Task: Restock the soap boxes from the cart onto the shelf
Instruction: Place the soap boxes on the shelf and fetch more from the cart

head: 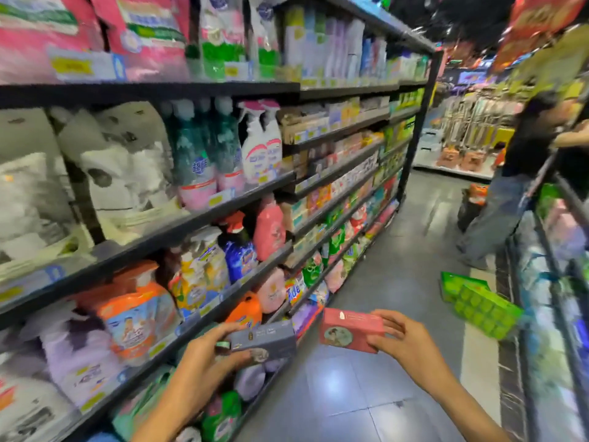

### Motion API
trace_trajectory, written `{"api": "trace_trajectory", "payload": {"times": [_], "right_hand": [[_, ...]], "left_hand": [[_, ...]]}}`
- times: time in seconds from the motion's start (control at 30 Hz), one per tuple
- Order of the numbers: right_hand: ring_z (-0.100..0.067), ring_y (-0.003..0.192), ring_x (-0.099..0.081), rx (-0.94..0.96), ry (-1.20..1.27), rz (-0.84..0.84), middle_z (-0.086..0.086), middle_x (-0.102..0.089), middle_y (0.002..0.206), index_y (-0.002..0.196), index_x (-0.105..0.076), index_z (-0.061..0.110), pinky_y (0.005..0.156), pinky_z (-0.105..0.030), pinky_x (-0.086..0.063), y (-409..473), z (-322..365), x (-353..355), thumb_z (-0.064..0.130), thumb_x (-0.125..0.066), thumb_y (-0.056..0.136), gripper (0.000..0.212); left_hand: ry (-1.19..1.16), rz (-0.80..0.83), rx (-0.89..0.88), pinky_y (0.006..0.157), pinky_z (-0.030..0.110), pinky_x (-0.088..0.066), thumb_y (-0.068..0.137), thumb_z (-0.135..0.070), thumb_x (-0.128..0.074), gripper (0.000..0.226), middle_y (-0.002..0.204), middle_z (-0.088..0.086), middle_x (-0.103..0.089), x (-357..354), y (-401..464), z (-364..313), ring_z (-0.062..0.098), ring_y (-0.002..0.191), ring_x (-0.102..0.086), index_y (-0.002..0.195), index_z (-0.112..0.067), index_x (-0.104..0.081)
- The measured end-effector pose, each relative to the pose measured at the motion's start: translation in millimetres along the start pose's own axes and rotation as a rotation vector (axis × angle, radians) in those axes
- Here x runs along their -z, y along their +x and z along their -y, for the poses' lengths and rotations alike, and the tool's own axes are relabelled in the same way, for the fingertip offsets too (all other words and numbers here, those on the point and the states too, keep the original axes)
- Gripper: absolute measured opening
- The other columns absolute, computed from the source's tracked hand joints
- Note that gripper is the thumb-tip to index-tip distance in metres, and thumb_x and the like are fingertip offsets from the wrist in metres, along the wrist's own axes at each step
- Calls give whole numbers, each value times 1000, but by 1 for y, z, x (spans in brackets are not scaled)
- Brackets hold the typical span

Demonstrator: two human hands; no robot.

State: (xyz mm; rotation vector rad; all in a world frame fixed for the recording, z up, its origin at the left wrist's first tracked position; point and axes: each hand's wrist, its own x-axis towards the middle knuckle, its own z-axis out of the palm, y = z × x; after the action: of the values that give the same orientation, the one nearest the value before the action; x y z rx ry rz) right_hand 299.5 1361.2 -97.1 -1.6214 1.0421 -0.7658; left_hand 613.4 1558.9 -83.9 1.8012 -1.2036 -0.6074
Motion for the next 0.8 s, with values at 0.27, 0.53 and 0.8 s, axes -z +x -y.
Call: {"api": "trace_trajectory", "payload": {"times": [0.27,0.53,0.8], "right_hand": [[-8,90,-72,52,25,-144,-8,-76,100,114,-63,0,74,-16,-54,78,-17,187,-15,-80,68,51],[-9,91,-72,67,62,-223,-7,-76,101,115,-63,4,75,-17,-56,167,-26,303,-12,-80,69,51],[-14,98,-71,70,83,-192,-6,-76,104,114,-65,11,85,-23,-57,316,-34,345,30,-97,45,79]], "left_hand": [[-39,106,-201,79,34,-58,57,-76,-80,65,96,-8,-75,-137,139,-120,13,83,-72,109,-41,-67],[-98,174,-225,70,24,-58,78,-35,-83,36,102,-2,-76,-229,249,-193,9,83,-74,110,-26,-68],[-92,113,-268,75,20,-55,83,-23,-80,30,99,-22,-73,-278,397,-201,3,85,-71,110,-29,-67]]}}
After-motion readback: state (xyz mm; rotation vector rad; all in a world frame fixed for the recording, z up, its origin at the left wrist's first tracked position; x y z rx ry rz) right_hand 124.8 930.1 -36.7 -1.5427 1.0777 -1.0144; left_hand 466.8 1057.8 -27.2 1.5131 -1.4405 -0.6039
